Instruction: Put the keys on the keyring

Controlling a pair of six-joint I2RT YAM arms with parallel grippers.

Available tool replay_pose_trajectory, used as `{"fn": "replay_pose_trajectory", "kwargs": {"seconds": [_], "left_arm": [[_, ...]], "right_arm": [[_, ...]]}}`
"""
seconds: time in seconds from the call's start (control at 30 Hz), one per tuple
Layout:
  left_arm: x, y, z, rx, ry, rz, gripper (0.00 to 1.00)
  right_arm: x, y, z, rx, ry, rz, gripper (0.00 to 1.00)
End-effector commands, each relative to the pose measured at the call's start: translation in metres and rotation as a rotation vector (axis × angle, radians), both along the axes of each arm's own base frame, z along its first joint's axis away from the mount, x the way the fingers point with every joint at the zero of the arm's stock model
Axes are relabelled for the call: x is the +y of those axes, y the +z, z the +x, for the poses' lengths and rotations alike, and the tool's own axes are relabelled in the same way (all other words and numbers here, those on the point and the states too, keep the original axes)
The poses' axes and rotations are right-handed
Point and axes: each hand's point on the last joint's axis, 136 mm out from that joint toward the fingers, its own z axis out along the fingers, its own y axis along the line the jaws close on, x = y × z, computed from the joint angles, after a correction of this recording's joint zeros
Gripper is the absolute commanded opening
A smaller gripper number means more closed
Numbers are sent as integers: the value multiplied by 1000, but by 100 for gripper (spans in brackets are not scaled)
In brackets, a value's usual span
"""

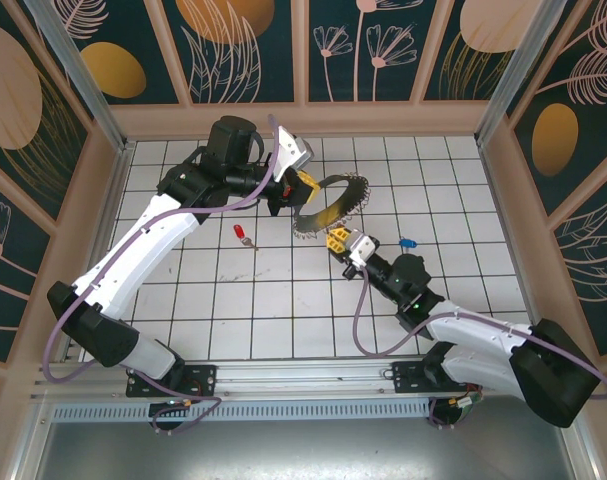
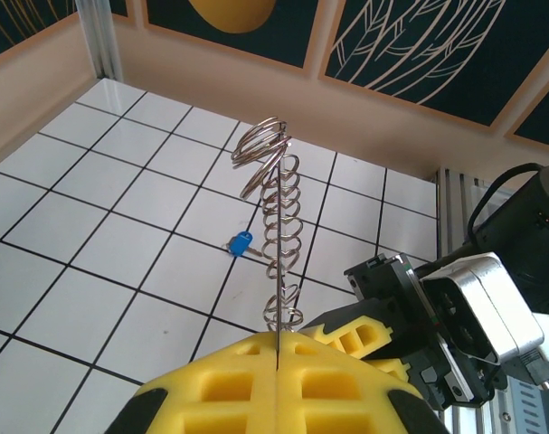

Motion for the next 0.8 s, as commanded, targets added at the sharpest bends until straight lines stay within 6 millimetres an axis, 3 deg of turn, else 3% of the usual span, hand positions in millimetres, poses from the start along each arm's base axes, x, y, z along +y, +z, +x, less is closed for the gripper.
{"fn": "replay_pose_trajectory", "kwargs": {"seconds": [0.0,0.77], "left_arm": [[-2,22,-1,-38,-3,-46,0],[-1,22,-1,-40,1,-43,0]], "right_arm": [[3,26,0,-51,4,64,15],[-4,19,-1,-77,-27,-32,18]]}}
